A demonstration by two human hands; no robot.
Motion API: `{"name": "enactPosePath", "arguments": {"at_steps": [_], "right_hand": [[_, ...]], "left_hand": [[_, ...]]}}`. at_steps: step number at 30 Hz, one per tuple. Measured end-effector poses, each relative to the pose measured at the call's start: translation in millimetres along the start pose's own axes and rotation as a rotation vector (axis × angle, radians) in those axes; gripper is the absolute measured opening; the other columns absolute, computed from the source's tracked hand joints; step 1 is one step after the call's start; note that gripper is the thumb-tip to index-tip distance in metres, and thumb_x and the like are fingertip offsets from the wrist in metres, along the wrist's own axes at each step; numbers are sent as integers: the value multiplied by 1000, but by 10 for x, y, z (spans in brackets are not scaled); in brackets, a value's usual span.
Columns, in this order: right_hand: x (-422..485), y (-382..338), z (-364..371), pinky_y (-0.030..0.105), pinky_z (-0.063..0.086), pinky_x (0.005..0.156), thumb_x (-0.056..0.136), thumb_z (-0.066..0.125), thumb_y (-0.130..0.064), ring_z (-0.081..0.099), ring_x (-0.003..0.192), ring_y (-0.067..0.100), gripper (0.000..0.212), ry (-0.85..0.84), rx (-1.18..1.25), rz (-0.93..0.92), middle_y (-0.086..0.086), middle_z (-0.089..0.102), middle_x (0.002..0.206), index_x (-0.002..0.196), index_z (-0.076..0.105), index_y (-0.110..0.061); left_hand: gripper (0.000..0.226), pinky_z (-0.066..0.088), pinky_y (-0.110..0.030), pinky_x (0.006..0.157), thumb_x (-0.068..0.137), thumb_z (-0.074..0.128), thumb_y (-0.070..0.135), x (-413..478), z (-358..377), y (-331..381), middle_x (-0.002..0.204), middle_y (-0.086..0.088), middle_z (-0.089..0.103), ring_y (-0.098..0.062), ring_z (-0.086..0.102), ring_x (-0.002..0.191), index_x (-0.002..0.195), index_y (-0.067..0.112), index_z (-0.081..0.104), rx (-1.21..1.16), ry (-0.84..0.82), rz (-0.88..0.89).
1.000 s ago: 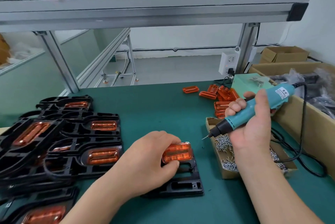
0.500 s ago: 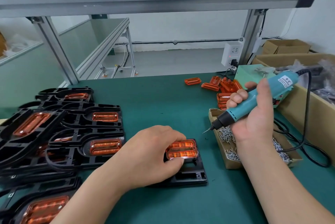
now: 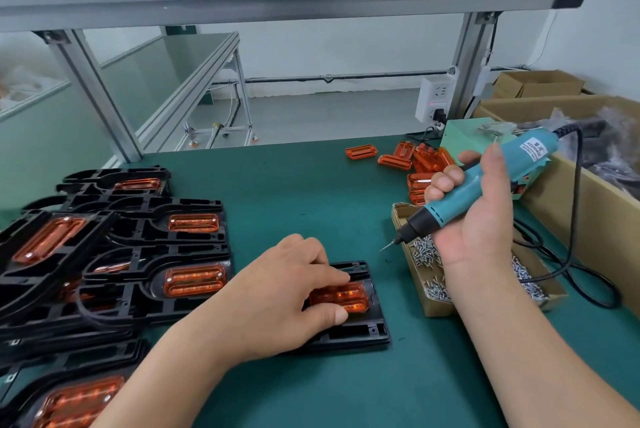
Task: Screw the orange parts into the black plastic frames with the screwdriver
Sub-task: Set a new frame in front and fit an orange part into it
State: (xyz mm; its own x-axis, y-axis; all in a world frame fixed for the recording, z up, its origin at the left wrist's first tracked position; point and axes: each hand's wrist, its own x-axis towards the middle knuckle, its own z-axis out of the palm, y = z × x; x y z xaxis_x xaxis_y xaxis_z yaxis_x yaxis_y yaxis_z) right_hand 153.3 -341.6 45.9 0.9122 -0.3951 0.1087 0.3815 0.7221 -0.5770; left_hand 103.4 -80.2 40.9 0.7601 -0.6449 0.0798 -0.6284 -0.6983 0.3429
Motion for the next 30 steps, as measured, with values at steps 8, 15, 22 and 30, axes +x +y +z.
{"name": "enactPosePath", "arguments": {"at_steps": [8,15,22,30], "right_hand": [[9,13,-19,24,47,58,103,64,-44,51,62,11,28,-3,8,17,-3,50,74,93,64,-17],[10,17,-19,25,47,60,101,67,-44,49,64,12,28,-7,7,26,-2,49,75,94,63,-17],[0,21,-8,24,46,59,103,65,-43,48,63,12,28,-3,18,40,-2,48,74,93,62,-17],[-5,16,6,25,46,58,104,63,-43,50,62,12,28,-8,15,40,-1,49,74,94,61,-17]], "left_hand": [[35,36,-28,111,105,53,44,61,97,-11,127,24,46,-3,38,127,140,42,55,0,80,-78],[51,37,-24,109,99,62,50,120,184,2,128,26,51,2,42,125,147,40,50,-58,43,-157],[53,45,-23,96,84,66,61,58,99,-31,114,30,50,10,51,109,133,50,51,-182,-86,-222],[48,51,-33,93,85,41,80,103,195,145,108,22,48,-2,51,105,117,45,53,-3,2,-301]]}}
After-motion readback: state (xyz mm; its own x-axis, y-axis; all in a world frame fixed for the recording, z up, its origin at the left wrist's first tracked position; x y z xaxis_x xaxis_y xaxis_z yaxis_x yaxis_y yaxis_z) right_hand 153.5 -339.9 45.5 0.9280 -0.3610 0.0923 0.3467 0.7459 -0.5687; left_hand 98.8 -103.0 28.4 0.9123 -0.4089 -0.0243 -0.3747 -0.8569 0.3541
